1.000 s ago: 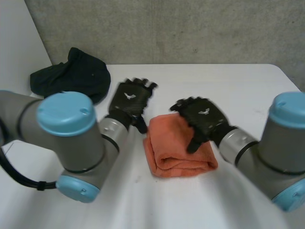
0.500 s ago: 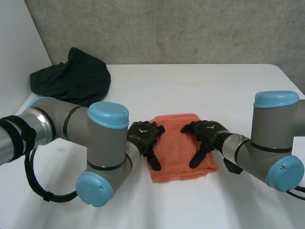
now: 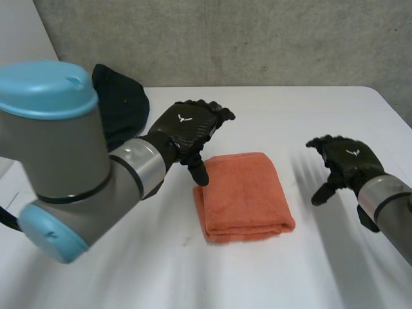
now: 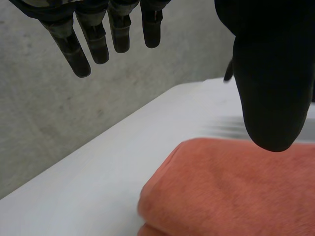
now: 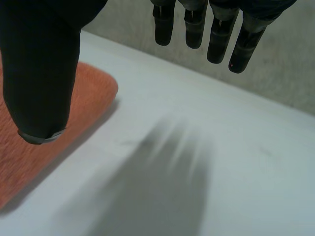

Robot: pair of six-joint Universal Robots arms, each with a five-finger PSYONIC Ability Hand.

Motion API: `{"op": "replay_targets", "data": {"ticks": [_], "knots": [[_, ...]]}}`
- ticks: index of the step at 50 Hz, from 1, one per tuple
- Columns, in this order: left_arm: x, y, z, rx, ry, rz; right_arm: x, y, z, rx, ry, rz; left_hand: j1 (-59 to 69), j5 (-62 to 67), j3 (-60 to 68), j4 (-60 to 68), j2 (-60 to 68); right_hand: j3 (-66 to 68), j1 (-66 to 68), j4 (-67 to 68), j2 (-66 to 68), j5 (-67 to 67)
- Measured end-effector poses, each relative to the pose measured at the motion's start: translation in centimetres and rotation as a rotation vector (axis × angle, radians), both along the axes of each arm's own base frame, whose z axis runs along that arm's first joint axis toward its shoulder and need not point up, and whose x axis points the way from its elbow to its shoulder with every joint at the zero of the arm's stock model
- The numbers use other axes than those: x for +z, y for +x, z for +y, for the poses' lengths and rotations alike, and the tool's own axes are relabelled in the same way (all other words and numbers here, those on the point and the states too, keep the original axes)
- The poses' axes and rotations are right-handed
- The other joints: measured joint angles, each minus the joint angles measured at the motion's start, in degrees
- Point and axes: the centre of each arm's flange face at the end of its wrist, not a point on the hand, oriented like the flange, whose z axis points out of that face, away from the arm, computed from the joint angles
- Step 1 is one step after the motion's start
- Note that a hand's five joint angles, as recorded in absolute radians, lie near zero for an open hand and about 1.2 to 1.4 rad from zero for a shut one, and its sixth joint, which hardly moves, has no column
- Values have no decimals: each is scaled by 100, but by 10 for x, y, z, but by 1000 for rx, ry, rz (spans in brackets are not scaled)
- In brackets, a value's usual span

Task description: Fold the laundry.

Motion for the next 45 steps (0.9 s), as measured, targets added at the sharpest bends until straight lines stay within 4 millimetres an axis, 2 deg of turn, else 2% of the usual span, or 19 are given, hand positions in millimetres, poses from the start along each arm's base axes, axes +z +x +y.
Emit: {"op": "replay_targets", "data": {"ticks": [6, 10, 13, 17, 27, 37, 42, 44, 45], "knots": [[7, 5, 7, -66, 45, 13, -19, -5, 7, -22, 103, -21, 0, 0, 0, 0, 0, 0, 0, 0, 0, 0], [7, 6, 9, -85, 70, 10, -41, -1, 11, -12, 202, -50, 0, 0, 0, 0, 0, 0, 0, 0, 0, 0], [6, 6, 9, -87, 74, 9, -48, 3, 12, 2, 236, -80, 0, 0, 0, 0, 0, 0, 0, 0, 0, 0], [5, 6, 9, -86, 76, 8, -53, 10, 14, 23, 263, -115, 0, 0, 0, 0, 0, 0, 0, 0, 0, 0], [5, 6, 7, -79, 76, 8, -64, 46, 18, 125, 319, -196, 0, 0, 0, 0, 0, 0, 0, 0, 0, 1], [4, 7, 7, -77, 79, 6, -65, 63, 18, 167, 306, -197, 0, 0, 0, 0, 0, 0, 0, 0, 0, 1], [3, 7, 8, -77, 82, 5, -64, 68, 13, 170, 297, -210, 0, 0, 0, 0, 0, 1178, 1036, 1037, 1159, 987], [2, 7, 8, -78, 83, 4, -65, 70, 8, 167, 292, -214, 0, 0, 0, 0, 0, 2413, 1866, 2269, 2373, 2108], [2, 7, 8, -78, 84, 3, -66, 70, 6, 165, 290, -215, 0, 0, 0, 0, 0, 2413, 1866, 2269, 2373, 2108]]}}
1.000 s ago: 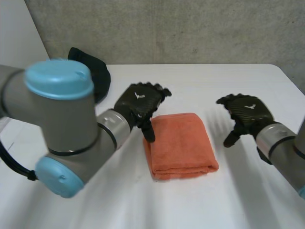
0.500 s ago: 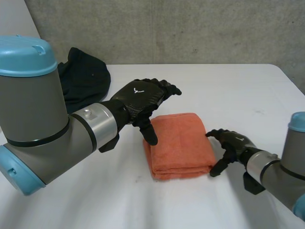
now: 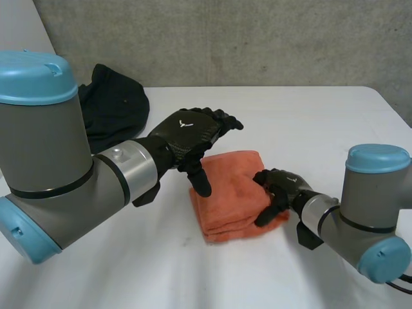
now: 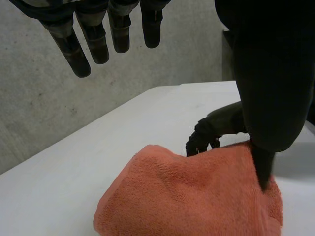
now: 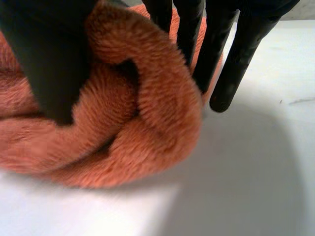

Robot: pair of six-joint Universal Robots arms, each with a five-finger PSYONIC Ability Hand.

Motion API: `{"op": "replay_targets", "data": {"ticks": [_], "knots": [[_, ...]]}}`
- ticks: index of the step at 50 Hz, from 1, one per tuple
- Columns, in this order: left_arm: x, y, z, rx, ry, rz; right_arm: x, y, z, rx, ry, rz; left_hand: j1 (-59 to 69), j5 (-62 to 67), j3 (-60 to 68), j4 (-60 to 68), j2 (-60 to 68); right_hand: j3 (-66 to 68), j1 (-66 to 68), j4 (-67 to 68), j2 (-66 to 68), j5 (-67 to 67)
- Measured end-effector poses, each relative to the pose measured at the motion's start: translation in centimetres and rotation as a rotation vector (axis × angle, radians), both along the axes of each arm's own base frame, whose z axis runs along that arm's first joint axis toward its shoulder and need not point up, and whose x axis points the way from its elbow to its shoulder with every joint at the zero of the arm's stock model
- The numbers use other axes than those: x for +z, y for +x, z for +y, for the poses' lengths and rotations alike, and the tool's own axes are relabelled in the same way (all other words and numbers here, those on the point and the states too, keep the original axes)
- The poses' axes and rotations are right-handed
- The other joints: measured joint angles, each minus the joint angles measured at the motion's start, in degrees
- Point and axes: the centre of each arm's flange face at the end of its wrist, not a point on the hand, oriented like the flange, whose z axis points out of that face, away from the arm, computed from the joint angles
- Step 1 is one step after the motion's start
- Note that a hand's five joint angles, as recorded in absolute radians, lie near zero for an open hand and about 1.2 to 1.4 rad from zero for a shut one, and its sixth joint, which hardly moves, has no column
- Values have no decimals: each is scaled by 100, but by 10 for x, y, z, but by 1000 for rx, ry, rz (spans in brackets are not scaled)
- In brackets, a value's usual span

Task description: Fold the laundry.

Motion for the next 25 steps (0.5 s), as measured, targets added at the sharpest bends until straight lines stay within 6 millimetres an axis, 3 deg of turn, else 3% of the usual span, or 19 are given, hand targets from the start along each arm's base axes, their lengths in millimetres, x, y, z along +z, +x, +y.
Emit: {"op": "replay_targets", "data": {"ticks": [1, 4, 6, 15, 23, 24, 25], "knots": [[-1, 0, 0, 0, 1, -1, -1, 1, -4, -5, -5, 0, 0, 0, 0, 0, 0, 1078, 670, 1162, 1087, 1074], [-2, 0, 0, 1, 5, -3, -2, 3, -12, -16, -17, 3, 0, 0, 0, 0, 0, 1686, 1065, 1903, 1642, 1749], [-3, 0, -1, 1, 7, -5, -3, 5, -20, -25, -33, 7, 0, 0, 0, 0, 0, 2857, 1928, 3069, 2747, 2759], [-5, 0, -1, 2, 13, -9, 10, 15, -62, -41, -176, 31, 0, 0, 0, 0, 0, 3065, 2186, 3184, 2998, 2941], [-6, 0, -1, 4, 21, -6, 28, 6, -135, -149, -342, 54, 0, 0, 0, 0, 0, 3066, 2227, 3185, 2998, 2999], [-7, -1, -1, 5, 25, -4, 30, 0, -151, -183, -361, 60, 0, 0, 0, 0, 0, 3066, 2256, 3184, 3001, 3053], [-7, -1, -1, 5, 25, -4, 30, 0, -151, -183, -361, 60, 0, 0, 0, 0, 0, 3066, 2256, 3184, 3001, 3053]]}}
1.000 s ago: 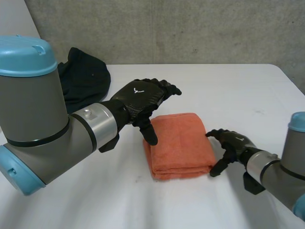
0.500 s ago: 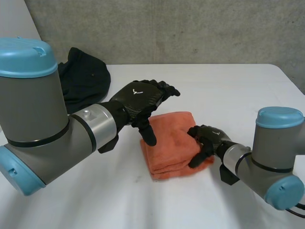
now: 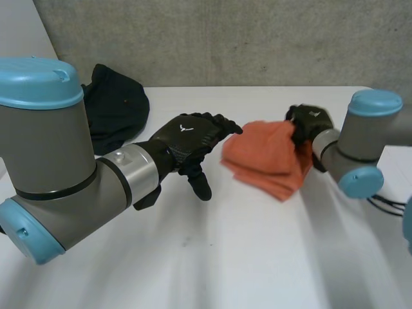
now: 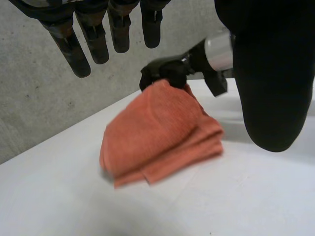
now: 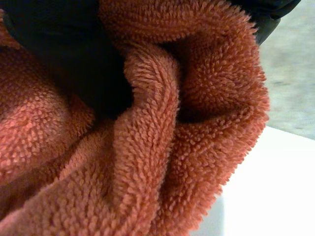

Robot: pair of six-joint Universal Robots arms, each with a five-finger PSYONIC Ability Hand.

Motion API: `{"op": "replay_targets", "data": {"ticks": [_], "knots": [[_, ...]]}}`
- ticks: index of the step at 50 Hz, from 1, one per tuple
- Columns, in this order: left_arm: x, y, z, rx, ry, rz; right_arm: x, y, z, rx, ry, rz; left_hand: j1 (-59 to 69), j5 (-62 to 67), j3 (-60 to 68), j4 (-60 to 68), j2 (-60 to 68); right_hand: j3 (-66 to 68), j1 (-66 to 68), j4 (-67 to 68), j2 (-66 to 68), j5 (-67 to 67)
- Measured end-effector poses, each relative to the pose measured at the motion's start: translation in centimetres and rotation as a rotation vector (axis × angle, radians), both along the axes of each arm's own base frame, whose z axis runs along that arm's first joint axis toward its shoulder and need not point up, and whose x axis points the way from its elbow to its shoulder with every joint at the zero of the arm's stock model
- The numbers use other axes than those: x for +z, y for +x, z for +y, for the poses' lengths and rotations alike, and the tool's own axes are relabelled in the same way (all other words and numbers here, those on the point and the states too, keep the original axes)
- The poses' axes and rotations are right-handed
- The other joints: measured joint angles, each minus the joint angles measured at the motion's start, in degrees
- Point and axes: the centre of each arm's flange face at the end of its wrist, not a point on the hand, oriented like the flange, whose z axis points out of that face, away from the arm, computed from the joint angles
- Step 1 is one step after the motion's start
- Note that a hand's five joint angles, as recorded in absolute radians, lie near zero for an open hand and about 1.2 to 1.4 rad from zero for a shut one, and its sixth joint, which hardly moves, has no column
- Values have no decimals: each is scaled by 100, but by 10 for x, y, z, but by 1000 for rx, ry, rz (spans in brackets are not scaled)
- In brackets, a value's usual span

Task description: Fold the laundry.

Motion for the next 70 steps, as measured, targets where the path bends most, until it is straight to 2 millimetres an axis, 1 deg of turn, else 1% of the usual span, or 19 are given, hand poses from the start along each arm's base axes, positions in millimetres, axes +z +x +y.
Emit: {"op": "replay_targets", "data": {"ticks": [4, 6, 8, 11, 13, 15, 19, 26, 30, 32, 33, 35, 37, 45, 49, 64, 65, 67, 70], "knots": [[-2, -1, -1, 3, 13, 2, 1, -29, -47, -124, -44, 4, 0, 0, 0, 0, 0, 0, 6, 1, 56, 0], [-3, -1, -1, 3, 14, 2, 1, -35, -54, -145, -51, 5, 0, 0, 0, 0, 0, 0, 6, 1, 56, 0], [-5, -1, -2, 4, 21, 0, 0, -59, -78, -229, -78, 10, 0, 0, 0, 0, 0, 0, 6, 1, 89, 0], [-8, -1, -2, 5, 27, -4, -2, -88, -95, -311, -102, 19, 0, 0, 0, 0, 0, 0, 6, 2, 89, 0], [-11, -2, -3, 6, 34, -8, -6, -129, -113, -416, -135, 40, 0, 0, 0, 0, 0, 0, 6, 2, 90, 0], [-12, -2, -3, 6, 37, -10, -7, -144, -118, -452, -146, 51, 0, 0, 0, 0, 0, 0, 6, 2, 90, 0], [-16, -3, -4, 7, 47, -17, -10, -202, -132, -567, -184, 113, 0, 0, 0, 0, 0, 0, 6, 2, 90, 0], [-21, -3, -5, 11, 61, -23, -12, -246, -138, -606, -202, 156, 0, 0, 0, 0, 0, 0, 6, 2, 90, 0], [-23, -4, -6, 14, 70, -23, -16, -256, -140, -581, -199, 158, 0, 0, 0, 0, 0, -378, -16, -426, -329, -255], [-24, -4, -6, 15, 74, -22, -19, -258, -140, -562, -194, 157, 0, 0, 0, 0, 0, -2007, -1413, -2076, -1956, -1765], [-24, -4, -6, 15, 74, -22, -19, -258, -140, -562, -194, 157, 0, 0, 0, 0, 0, -2007, -1413, -2076, -1956, -1765], [-25, -4, -6, 16, 78, -22, -22, -258, -139, -533, -177, 160, 0, 0, 0, 0, 0, -4716, -3671, -4782, -4693, -4434], [-25, -4, -6, 18, 82, -20, -25, -256, -138, -508, -155, 169, 0, 1, 0, 0, 0, -5443, -3962, -5444, -5345, -5066], [-25, -3, -7, 21, 88, -15, -32, -254, -124, -450, -27, 270, 0, 0, 0, 0, 0, -5483, -3962, -5452, -5358, -5092], [-24, -3, -7, 22, 86, -13, -22, -255, -111, -450, 50, 393, 0, 0, 0, 0, 0, -5483, -4064, -5452, -5358, -5092], [-17, 0, -9, 35, 66, -1, 61, -280, -89, -511, -24, 893, 0, 0, 0, 0, 0, -5483, -4074, -5452, -5358, -5139], [-13, 2, -13, 54, 50, 7, 84, -279, -87, -543, -85, 944, 0, 0, 0, 0, 0, -5483, -4074, -5452, -5358, -5139], [-8, 5, -18, 82, 22, 22, 100, -274, -85, -561, -132, 952, 0, 0, 0, 0, 0, -5483, -4076, -5452, -5358, -5139], [5, 13, -33, 151, -49, 61, 134, -248, -78, -577, -257, 917, 0, 0, 0, 0, 0, -5483, -4074, -5452, -5358, -5139]]}}
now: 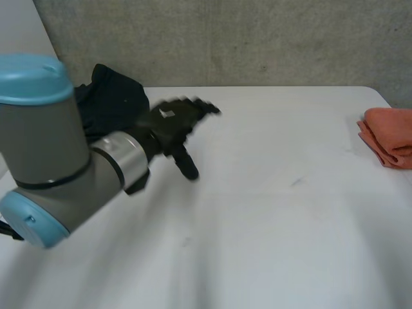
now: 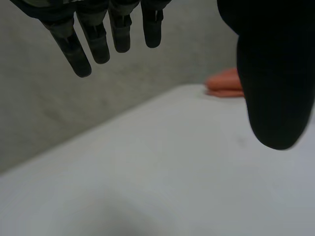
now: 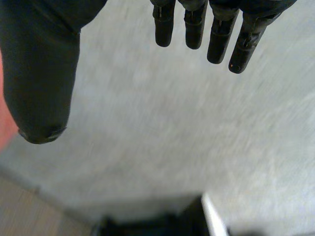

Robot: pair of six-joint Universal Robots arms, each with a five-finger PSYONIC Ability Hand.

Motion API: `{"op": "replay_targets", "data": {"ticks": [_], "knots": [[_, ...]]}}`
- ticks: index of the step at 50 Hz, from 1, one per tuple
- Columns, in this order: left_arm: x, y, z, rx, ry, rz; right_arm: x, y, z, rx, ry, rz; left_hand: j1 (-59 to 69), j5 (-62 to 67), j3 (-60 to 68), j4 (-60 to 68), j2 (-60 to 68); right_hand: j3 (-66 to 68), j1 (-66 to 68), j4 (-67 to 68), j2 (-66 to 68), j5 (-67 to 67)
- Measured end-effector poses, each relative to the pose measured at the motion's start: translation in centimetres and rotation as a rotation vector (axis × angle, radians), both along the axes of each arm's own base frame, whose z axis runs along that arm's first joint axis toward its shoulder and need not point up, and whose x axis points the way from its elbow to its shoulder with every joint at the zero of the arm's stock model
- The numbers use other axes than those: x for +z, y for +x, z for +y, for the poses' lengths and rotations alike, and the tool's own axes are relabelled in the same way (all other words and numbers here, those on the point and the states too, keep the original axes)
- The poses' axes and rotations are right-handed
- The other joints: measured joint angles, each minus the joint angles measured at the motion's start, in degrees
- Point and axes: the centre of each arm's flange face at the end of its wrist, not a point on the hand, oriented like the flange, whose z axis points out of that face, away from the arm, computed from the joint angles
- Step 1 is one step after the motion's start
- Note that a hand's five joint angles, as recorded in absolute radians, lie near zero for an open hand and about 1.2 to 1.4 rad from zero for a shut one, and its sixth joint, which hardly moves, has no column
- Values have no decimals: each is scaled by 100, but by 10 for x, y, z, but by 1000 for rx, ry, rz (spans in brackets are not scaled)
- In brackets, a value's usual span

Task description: Fold the laundry.

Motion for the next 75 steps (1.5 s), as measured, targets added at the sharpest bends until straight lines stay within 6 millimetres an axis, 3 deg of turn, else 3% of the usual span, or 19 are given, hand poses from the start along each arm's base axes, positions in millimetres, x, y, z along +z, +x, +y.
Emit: {"op": "replay_targets", "data": {"ticks": [2, 3, 6, 11, 13, 14, 16, 19, 22, 26, 36, 48, 54, 55, 58, 63, 69, 71, 75], "knots": [[7, 5, -9, 37, -39, 20, 8, 10, 3, 23, -31, -9, 0, 0, 0, 0, 0, 0, 0, 0, 0, 0], [12, 9, -16, 66, -70, 35, 22, 35, 10, 83, -90, -39, 0, 0, 0, 0, 0, 0, 0, 0, 0, 1], [22, 22, -36, 129, -138, 64, 31, 77, 26, 214, -132, -111, 0, 0, 0, 0, 0, 0, 0, 0, 0, 0], [34, 54, -80, 229, -235, 91, 24, 156, 75, 496, -99, -240, 0, 0, 0, 0, 0, 0, 0, 0, 0, 2], [35, 61, -89, 245, -246, 91, 20, 169, 86, 548, -80, -259, 0, 0, 0, 0, 0, 0, 0, 0, 0, 0], [34, 79, -109, 281, -263, 88, 9, 197, 112, 657, -29, -295, 0, 0, 0, 0, 0, 0, 0, 0, 0, 0], [29, 93, -128, 302, -268, 78, -6, 220, 138, 744, 39, -318, 0, 0, 0, 0, 0, 0, 0, 0, 0, 0], [17, 110, -151, 320, -265, 56, -26, 240, 166, 818, 124, -333, 0, 0, 0, 0, 0, 0, 0, 0, 0, 0], [-14, 134, -186, 338, -262, -22, -57, 260, 207, 893, 254, -334, 0, 0, 0, 0, 0, 0, 0, 0, 0, 0], [-54, 154, -217, 345, -279, -146, -80, 265, 236, 921, 352, -326, 0, 0, 0, 0, 0, 0, -3, 0, 0, 0], [-126, 162, -253, 299, -304, -293, -100, 253, 260, 900, 439, -323, 0, 0, 0, 0, 0, 0, 0, 0, 0, 0], [-151, 157, -272, 271, -331, -282, -98, 237, 278, 881, 429, -328, 902, 766, 812, 853, 862, 0, 0, 0, 0, 0], [-166, 155, -274, 251, -323, -278, -91, 221, 280, 845, 390, -336, 2786, 2434, 2511, 2575, 2566, 0, 0, 0, 0, 0], [-169, 155, -275, 250, -322, -279, -91, 218, 280, 835, 384, -337, 3889, 3686, 3785, 3853, 3884, 0, 0, 0, 0, 0], [-173, 154, -275, 250, -324, -285, -90, 212, 279, 818, 378, -340, 4521, 4630, 4722, 4808, 4863, 0, 0, 0, 0, 1], [-170, 151, -274, 280, -392, -340, -90, 205, 274, 790, 371, -345, 5142, 5431, 5469, 5656, 5638, 0, 0, 0, 0, 0], [-125, 133, -255, 338, -591, -414, -86, 197, 262, 754, 345, -352, 5150, 5431, 5496, 5680, 5660, 0, 0, 0, 0, 0], [-109, 124, -242, 334, -629, -410, -84, 195, 259, 745, 335, -354, 5150, 5431, 5496, 5692, 5660, 0, 0, 0, 0, 0], [-69, 83, -181, 236, -623, -328, -75, 191, 248, 726, 298, -361, 5150, 5431, 5581, 5699, 5670, 0, -3, 0, 0, 0]]}}
